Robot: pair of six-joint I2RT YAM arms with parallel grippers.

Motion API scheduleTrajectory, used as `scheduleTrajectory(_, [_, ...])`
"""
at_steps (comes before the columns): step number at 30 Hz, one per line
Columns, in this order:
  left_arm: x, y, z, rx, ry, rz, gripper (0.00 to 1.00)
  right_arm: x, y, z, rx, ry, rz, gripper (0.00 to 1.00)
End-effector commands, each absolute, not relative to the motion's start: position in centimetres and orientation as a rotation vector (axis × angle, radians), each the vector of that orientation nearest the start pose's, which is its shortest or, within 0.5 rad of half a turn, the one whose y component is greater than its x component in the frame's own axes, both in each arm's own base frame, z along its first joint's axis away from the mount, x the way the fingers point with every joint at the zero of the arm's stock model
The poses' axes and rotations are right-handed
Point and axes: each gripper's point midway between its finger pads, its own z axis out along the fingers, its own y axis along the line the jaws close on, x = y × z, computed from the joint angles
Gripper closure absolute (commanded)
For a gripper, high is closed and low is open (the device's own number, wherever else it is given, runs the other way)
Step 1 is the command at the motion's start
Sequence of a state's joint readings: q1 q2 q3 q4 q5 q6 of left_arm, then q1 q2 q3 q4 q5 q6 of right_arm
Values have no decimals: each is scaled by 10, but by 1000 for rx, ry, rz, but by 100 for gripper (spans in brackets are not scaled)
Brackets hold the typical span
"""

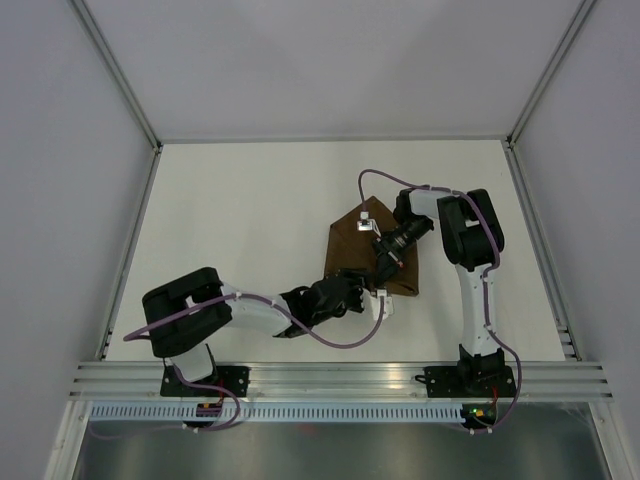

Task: Fold the napkin, place the utensils inside, and roll it up
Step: Roll the napkin at the center of the board.

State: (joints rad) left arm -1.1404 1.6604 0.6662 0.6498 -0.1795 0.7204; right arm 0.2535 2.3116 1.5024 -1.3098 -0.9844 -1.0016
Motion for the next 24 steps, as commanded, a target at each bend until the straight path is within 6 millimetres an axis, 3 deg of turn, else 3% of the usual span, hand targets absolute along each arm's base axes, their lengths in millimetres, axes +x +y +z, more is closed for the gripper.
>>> scheduleTrajectory(1, [232,-388,86,1569,1114,-18,41,253,181,-20,-1423,2471,1562,99])
scheduleTrajectory(17, [222,-402,34,1737,1078,-45,44,257,173,-25,-1348,2519,1616,100])
scheduleTrajectory(24, [218,-405,13,1852,1099,-78,62,259,172,-26,-1325,2528,1654,100])
